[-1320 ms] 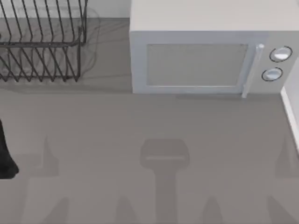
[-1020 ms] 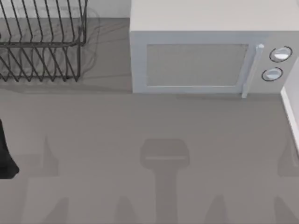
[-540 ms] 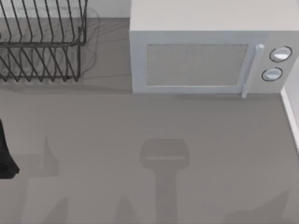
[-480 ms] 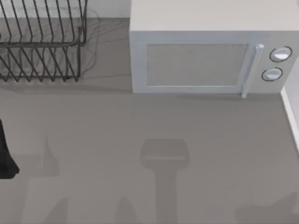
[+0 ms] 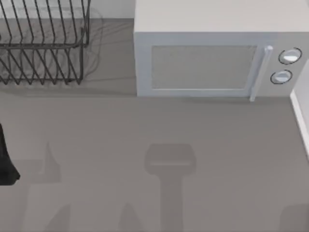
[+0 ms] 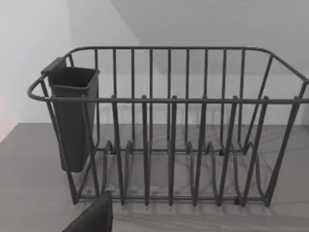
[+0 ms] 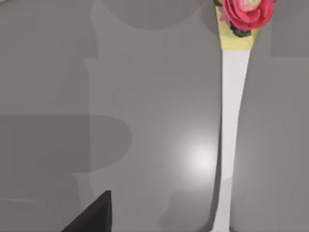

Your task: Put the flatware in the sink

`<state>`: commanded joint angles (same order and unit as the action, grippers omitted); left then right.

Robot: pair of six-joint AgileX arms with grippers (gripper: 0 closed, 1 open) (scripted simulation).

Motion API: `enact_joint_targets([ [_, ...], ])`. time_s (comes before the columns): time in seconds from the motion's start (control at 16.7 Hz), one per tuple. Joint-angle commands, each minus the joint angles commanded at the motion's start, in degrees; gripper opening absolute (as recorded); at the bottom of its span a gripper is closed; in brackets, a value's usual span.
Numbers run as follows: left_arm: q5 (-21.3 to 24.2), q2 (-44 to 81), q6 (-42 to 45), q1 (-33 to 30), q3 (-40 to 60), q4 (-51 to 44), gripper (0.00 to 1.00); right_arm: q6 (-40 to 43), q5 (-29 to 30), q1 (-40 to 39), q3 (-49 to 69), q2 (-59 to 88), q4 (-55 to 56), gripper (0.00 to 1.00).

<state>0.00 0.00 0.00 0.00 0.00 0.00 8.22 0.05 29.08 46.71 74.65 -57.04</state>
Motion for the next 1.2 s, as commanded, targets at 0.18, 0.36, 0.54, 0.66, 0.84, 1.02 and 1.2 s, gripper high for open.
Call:
enact_joint_targets([
  [0.18,0.0,0.0,0.0,0.0,0.0,0.0,1.0,0.48,-0.06,1.79,3.06,4.27,-3.23,1.0],
  [0.36,0.0,0.0,0.0,0.0,0.0,0.0,1.0,0.51,-0.07,1.91,3.28,4.51,-3.47,1.0],
  [0.54,0.0,0.0,0.0,0.0,0.0,0.0,1.0,0.45,-0.06,1.66,3.0,4.4,-3.19,1.0],
  [0.66,0.0,0.0,0.0,0.0,0.0,0.0,1.0,0.37,-0.07,1.72,1.86,5.44,-1.24,1.0],
  [0.84,0.0,0.0,0.0,0.0,0.0,0.0,1.0,0.26,-0.08,1.74,-1.79,8.79,5.86,1.0],
  [1.02,0.0,0.0,0.0,0.0,0.0,0.0,1.0,0.17,-0.09,1.71,-6.55,13.15,15.2,1.0],
  [1.2,0.0,0.0,0.0,0.0,0.0,0.0,1.0,0.09,-0.09,1.68,-10.22,16.47,22.15,1.0],
])
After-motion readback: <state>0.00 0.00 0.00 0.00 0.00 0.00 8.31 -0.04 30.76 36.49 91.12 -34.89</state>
